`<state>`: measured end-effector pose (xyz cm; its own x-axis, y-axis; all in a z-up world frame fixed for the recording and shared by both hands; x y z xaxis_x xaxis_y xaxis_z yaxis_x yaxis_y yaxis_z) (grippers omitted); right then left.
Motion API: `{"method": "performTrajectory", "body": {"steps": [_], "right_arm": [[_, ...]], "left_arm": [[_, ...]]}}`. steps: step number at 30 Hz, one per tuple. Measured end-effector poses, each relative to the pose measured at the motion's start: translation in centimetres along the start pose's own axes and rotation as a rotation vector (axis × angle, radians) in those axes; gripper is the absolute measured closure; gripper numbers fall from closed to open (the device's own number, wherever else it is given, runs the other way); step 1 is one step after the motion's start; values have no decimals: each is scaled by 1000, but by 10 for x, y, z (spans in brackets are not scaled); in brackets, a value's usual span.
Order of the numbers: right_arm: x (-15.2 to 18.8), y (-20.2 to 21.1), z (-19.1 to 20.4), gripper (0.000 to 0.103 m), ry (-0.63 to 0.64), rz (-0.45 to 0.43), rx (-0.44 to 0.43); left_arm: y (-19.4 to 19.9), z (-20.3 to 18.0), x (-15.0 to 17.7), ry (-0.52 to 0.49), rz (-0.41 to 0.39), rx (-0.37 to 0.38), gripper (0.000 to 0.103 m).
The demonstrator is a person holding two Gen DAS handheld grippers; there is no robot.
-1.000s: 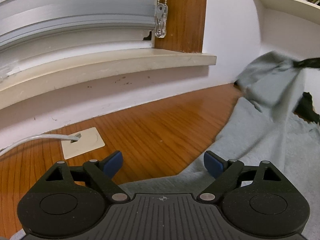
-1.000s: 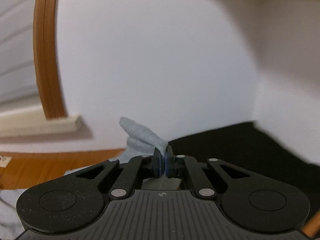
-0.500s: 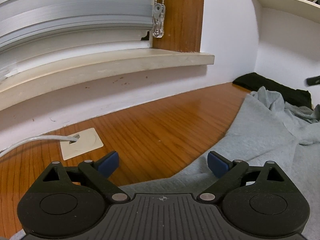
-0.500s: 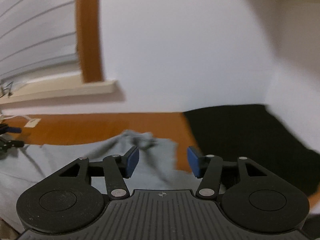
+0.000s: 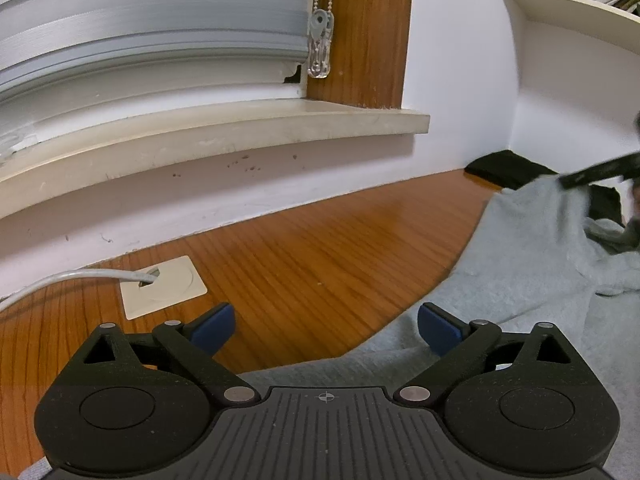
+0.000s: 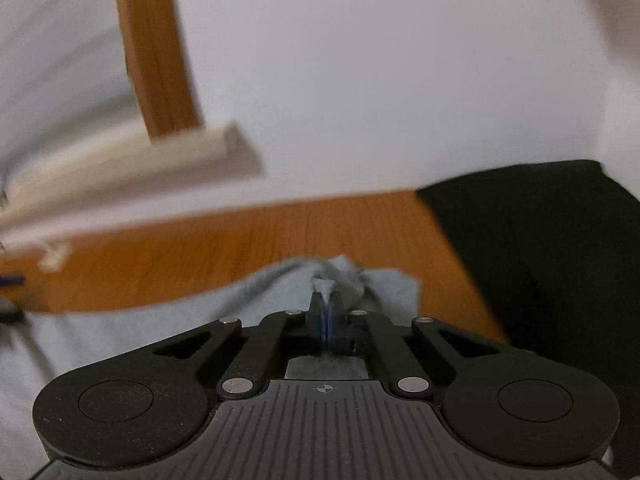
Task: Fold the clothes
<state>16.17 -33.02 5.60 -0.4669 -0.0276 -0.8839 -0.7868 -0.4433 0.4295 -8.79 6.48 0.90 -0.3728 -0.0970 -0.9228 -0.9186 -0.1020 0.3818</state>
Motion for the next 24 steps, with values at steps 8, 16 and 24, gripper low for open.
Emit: {"method": "performTrajectory", "body": {"steps": [8,16,24], "right_arm": [[24,23,-26,65,73,130,108],[18,-38,-3,48,68,84,75],[16,-98,-35,61,-134,127,104]], "left_arm": [[0,0,-1,6,1,2,4],[-1,-2,2,-22,12,-8,3],[-2,0,2,-18,7,-6,2]]}}
Point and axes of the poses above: each gripper's, at about its wrist camera, not at the fingertips, and y roughly against the way its jaws point, z to its left, x to its underside, the point moved 7 cm from there along -y, roughly the way its jaws point, and after that the axes turned 9 degrees about -z, right-handed, at the moved point
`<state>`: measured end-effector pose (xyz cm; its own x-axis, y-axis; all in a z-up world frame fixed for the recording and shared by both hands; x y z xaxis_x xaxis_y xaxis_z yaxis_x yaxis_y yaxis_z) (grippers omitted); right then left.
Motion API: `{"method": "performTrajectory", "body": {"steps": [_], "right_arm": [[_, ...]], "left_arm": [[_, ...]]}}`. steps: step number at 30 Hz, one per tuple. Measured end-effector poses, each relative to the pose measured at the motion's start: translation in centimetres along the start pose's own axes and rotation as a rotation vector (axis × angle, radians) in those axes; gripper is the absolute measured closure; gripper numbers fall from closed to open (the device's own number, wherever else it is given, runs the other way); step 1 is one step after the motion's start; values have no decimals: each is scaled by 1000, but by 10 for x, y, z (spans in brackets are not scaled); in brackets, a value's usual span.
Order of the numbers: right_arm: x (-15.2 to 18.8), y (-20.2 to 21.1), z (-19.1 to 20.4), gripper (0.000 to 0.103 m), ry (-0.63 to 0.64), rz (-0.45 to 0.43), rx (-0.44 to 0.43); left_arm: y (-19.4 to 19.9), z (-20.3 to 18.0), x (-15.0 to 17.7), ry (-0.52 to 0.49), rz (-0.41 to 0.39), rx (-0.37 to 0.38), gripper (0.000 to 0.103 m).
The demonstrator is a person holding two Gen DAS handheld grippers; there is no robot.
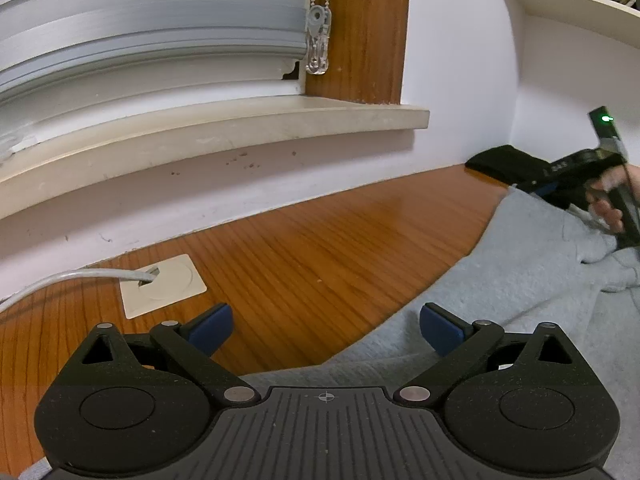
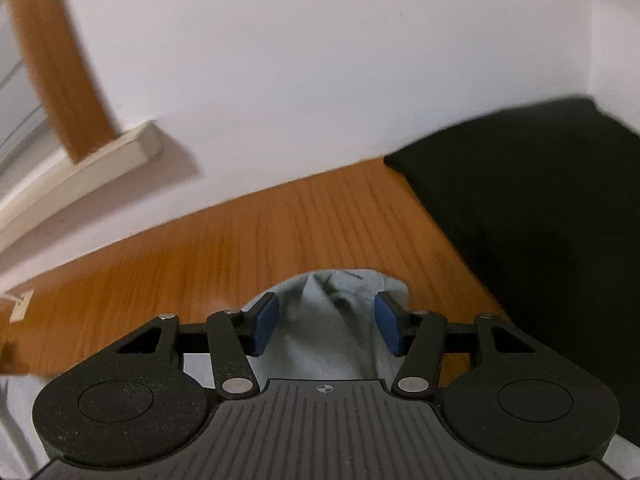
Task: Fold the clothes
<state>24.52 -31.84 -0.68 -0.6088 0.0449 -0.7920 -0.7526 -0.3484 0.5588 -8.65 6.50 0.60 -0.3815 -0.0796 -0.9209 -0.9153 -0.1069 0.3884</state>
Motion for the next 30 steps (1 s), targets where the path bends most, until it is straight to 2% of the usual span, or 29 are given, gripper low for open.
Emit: {"method": "performTrajectory", "body": {"steps": [1,2,5,7,10,11,12,13,14,16,18,20,23,26,28,30], "right_arm": [[-1,-2,-1,71,2,-2,3],[-5,-1,-3,100,3,-29,20],[-17,12,-15,102,-24,-154,105],[-20,21,-23,102,-47,-200,156],[-16,34,-22,93,-31,-198,146],[-13,41,-18,87,-14,-193,125],[-9,48,-11,73,9,-190,96],[-3,57,-2,66,39,-190,58],[4,62,10,57,72,-188,17],[25,73,34,54,136,-168,-80],[51,78,55,49,179,-126,-162],[76,78,75,44,235,-94,-221],[96,71,92,38,299,-75,-226],[101,59,100,36,375,-96,-179],[100,56,107,35,408,-104,-150],[96,53,106,35,398,-103,-147]], "left_arm": [[0,0,0,0,0,0,2],[0,0,0,0,-1,-1,2],[0,-1,0,-1,-1,-3,2],[0,-1,1,-7,0,-5,2],[-1,-3,1,-24,4,-15,1],[0,-5,0,-36,-1,-22,1],[2,-6,-1,-48,-5,-30,1],[4,-7,-3,-62,-15,-37,1],[12,-11,-6,-78,-49,-41,2],[29,-19,-12,-82,-104,-16,4],[40,-30,-10,-73,-80,39,7],[47,-42,-3,-111,-48,66,16],[41,-49,13,-160,20,73,23],[33,-46,23,-151,67,68,27],[30,-43,25,-150,83,54,27],[21,-39,31,-167,133,29,26]]}}
Point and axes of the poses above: each gripper's, at about its wrist camera, not at the fingertips, and y roughly against the way its jaws point, z to its left, x to its underside, the point moved 7 cm from there along -y, roughly the way its jaws point, and after that the axes turned 9 degrees about -z, right-handed, at the moved point
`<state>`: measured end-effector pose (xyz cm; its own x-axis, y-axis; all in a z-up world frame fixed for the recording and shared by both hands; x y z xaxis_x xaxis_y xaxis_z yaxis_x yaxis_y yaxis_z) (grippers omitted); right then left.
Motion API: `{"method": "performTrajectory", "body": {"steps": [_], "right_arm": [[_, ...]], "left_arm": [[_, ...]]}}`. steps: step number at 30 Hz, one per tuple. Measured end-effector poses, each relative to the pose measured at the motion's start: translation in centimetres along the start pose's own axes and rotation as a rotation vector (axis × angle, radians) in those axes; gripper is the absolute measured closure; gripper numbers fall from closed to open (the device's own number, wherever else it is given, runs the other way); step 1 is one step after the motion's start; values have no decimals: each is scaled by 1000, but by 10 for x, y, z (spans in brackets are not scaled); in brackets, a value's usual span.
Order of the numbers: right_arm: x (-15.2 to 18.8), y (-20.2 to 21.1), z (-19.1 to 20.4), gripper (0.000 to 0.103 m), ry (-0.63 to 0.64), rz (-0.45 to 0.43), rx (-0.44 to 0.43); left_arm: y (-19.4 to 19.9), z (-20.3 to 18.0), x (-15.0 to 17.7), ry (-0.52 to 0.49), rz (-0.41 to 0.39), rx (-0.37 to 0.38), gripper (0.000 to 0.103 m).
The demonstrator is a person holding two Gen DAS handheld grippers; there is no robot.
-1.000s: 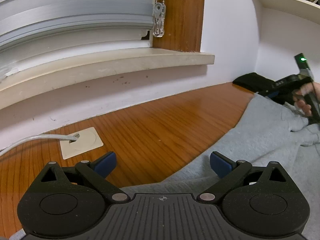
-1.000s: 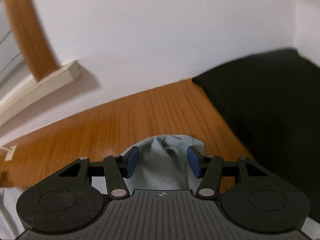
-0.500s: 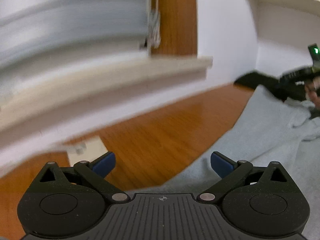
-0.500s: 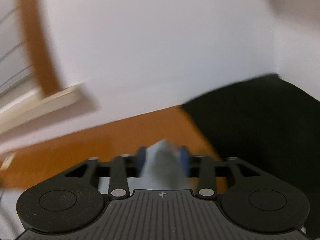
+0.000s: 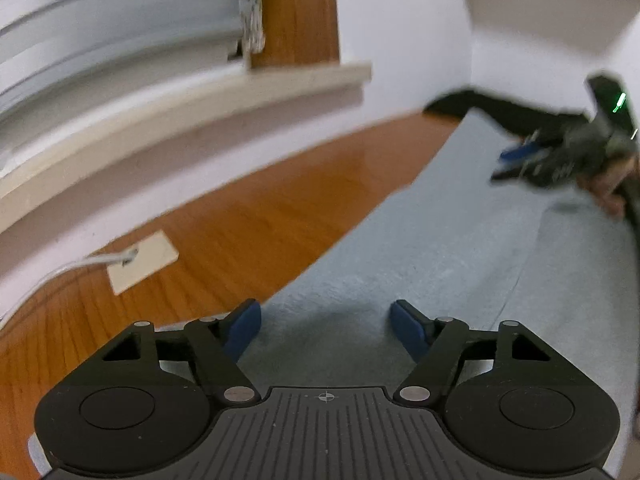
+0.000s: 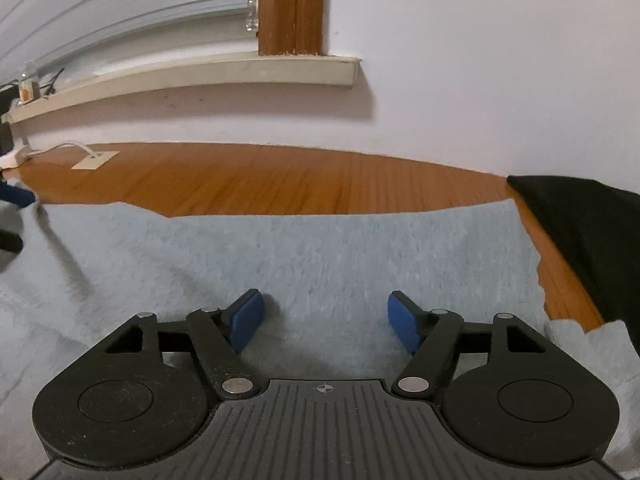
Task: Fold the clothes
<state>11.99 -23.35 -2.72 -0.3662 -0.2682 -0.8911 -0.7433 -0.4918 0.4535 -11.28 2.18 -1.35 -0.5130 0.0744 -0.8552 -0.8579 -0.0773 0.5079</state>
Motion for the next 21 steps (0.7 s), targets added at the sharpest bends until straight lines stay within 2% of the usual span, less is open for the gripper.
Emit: {"method": "performTrajectory", "body": {"steps": [6,11,13,15,18,21], "right_arm": [[-10,-12,-5,30,-14,9,5],[-23,-49,-15,24,-42,29,15],[-27,-58,-16,24,-43,24,27],[-29,-62,-16,24,-46,19,27],[-28,-60,-17,24,-48,14,27],[-28,-59,-17,24,-48,13,29]], "left_arm": [[-22,27,-8,49,18,21,23],[-55,62,-25,97,38,4,15],[-58,68,-28,96,43,-7,15],[-51,72,-30,72,36,-30,15],[-18,83,-30,-10,1,-97,15],[18,96,-18,-57,1,-127,17]]}}
Point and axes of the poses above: each gripper's, at about its wrist camera, not at the fingertips, and y roughly against the way its jaws point, z to its left, x to its underside, the point moved 7 cm from there along -y, roughly the way its jaws point, and after that the axes turned 9 degrees about -z, right-handed, at the moved point
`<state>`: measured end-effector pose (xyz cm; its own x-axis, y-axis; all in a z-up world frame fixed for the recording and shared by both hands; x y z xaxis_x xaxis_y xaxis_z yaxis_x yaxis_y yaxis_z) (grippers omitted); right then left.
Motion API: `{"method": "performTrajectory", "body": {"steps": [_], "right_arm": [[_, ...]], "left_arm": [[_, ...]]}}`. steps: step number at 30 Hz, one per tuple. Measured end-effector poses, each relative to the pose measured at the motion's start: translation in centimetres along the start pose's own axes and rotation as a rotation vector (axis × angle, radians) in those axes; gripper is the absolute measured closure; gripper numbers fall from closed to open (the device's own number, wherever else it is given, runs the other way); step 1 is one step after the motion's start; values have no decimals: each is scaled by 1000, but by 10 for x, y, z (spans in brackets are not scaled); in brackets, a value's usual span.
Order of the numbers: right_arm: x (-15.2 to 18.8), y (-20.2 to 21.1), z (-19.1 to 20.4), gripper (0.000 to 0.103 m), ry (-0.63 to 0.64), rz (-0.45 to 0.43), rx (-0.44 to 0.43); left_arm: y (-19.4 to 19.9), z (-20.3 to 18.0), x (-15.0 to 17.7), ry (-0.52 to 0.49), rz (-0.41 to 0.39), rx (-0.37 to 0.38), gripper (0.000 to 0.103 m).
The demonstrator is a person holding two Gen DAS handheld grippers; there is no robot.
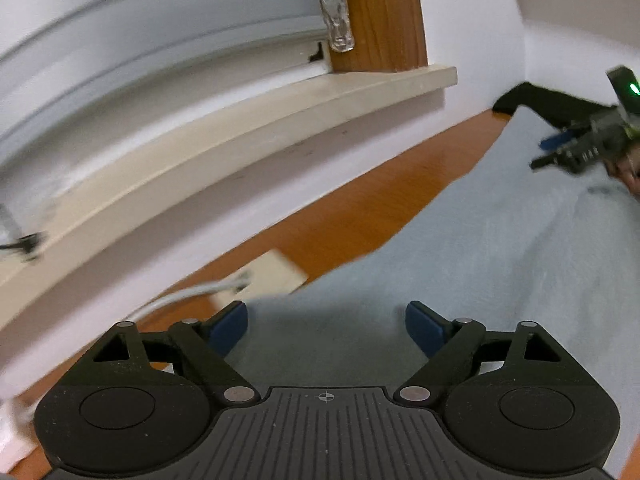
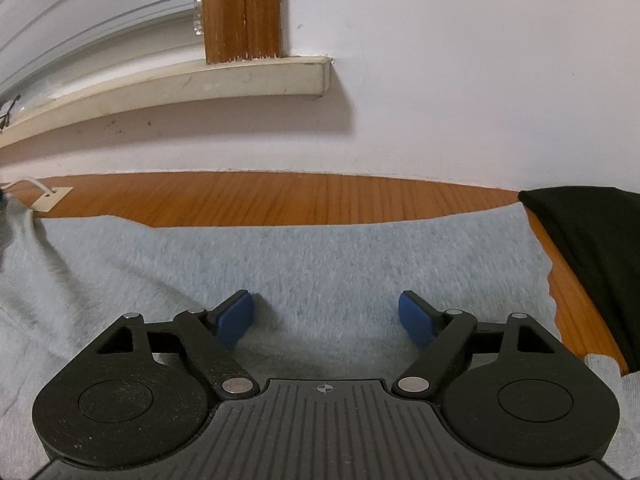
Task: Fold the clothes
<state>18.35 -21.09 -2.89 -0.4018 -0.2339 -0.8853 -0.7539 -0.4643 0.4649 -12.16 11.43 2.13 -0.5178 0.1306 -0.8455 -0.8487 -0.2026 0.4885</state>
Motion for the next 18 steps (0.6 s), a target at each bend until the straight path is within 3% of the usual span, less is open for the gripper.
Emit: {"method": "performTrajectory", "body": {"steps": [5,8,18], "right_arm": [[0,0,1,24,0,-1,4],[-1,0,0,24,1,0,1],[-1,-1,1,24,0,-1,-1]], "left_arm": [[50,25,35,-28,35,-38,33],[74,32,45,44,3,26,37],[91,20,48,87,-21,131,39]]}}
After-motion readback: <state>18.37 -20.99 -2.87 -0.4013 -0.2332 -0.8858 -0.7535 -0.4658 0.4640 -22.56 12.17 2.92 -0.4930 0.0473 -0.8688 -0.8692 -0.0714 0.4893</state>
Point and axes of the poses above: each gripper's, at about its wrist camera, not at the fingertips, and y roughly against the way its jaws point, z to its left, x to its underside, the point moved 7 cm from there along -y, roughly the way its jaws point, and after that the axes turned 9 degrees about -z, right-handed, at the moved point
